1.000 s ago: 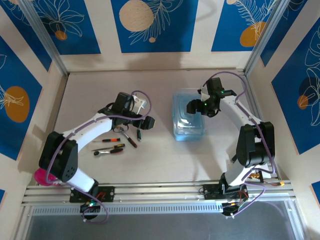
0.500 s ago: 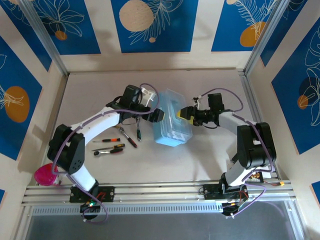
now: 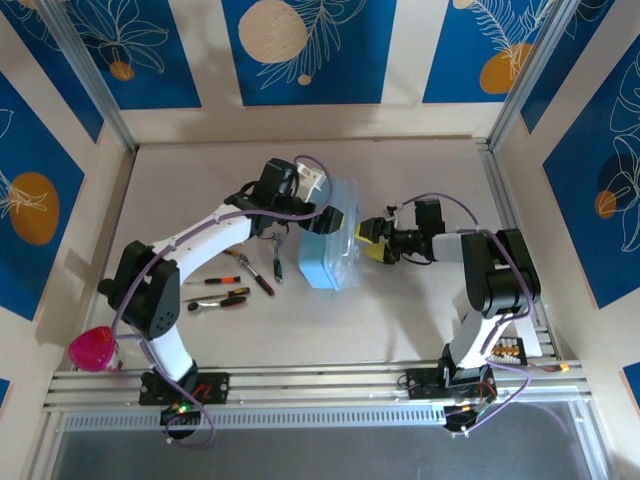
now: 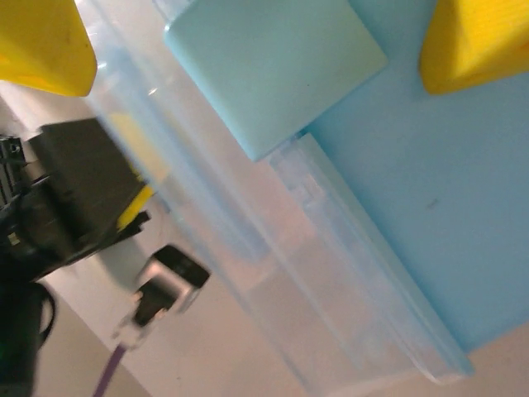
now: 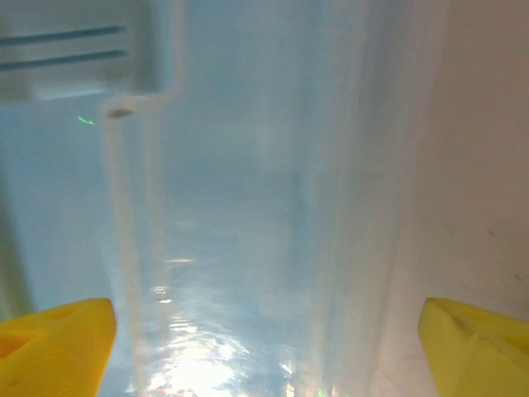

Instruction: Pack the tool kit

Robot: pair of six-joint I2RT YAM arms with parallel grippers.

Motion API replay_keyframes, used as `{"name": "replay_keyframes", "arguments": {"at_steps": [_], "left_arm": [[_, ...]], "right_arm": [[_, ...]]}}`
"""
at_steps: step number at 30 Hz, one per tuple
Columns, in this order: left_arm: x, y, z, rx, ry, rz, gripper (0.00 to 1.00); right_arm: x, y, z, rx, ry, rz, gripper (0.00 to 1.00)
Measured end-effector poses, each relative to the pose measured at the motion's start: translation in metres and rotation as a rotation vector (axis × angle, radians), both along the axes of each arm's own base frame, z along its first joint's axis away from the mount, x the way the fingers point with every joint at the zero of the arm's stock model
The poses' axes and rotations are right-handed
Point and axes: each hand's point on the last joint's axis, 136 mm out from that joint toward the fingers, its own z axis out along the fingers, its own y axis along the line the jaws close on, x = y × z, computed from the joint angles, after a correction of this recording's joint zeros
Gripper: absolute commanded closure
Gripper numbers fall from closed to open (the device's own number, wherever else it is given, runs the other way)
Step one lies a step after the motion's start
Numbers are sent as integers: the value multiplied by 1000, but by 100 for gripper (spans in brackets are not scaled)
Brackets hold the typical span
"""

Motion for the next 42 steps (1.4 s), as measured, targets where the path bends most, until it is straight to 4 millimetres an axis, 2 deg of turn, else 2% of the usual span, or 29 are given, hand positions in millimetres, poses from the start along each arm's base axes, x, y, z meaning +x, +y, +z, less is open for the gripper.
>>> {"name": "replay_keyframes", "arguments": {"at_steps": [5, 11, 15, 18, 21, 24, 28, 29, 33, 42], "left_arm": [[-4, -12, 3, 1, -11, -31, 0], [-4, -10, 1, 20, -8, -27, 0], [-3, -6, -3, 47, -2, -7, 0], [-3, -3, -5, 64, 4, 8, 0], [-3, 0, -4, 71, 11, 24, 0], [-5, 4, -5, 75, 41, 54, 0], [-3, 13, -1, 58, 118, 106, 0], [-3, 15, 0, 50, 139, 115, 0], [-2, 23, 1, 32, 198, 142, 0], [-11, 22, 0, -16, 306, 153, 0]], "right_arm": [[0, -10, -6, -30, 32, -35, 3], [1, -29, 2, -112, 31, -86, 1], [10, -41, 30, -209, -36, -115, 1], [18, -45, 63, -258, -122, -124, 1], [20, -38, 86, -291, -180, -108, 6], [18, -22, 96, -312, -205, -76, 13], [12, -6, 95, -334, -184, -54, 26], [12, -4, 93, -341, -177, -53, 33], [18, -2, 86, -359, -137, -69, 47], [28, 10, 83, -355, -111, -62, 52]]}}
